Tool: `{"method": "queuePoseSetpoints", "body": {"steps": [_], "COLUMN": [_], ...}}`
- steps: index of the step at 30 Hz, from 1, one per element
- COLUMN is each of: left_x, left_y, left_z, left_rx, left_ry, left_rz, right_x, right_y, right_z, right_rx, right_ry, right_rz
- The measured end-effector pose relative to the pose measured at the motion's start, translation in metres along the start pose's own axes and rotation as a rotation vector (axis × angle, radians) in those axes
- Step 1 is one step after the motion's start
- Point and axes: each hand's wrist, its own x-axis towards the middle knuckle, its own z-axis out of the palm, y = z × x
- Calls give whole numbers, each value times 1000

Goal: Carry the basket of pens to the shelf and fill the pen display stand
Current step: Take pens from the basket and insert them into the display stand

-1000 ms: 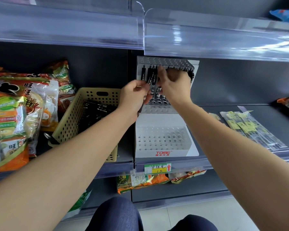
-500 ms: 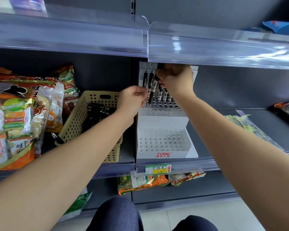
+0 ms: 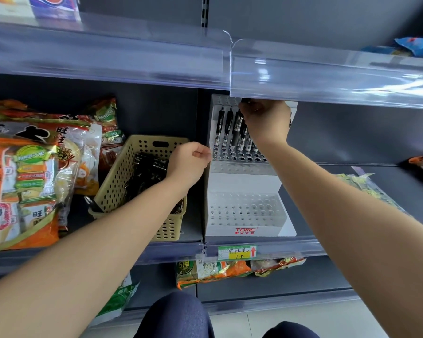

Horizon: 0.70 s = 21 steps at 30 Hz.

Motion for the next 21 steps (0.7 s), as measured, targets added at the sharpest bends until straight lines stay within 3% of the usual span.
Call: {"method": "queuePoseSetpoints", "body": {"steps": [7, 21], "left_x": [1, 5], "left_y": [-5, -5], "left_z": [-2, -1], "left_rx": [36, 33], "left_ry": [-1, -1], "left_rz": [7, -1], "right_x": [-3, -13], "right_y": [4, 15], "right_z": [9, 16], "right_rx": [-148, -348], "right_ry": [-54, -90], "right_rz": [-92, -2]}}
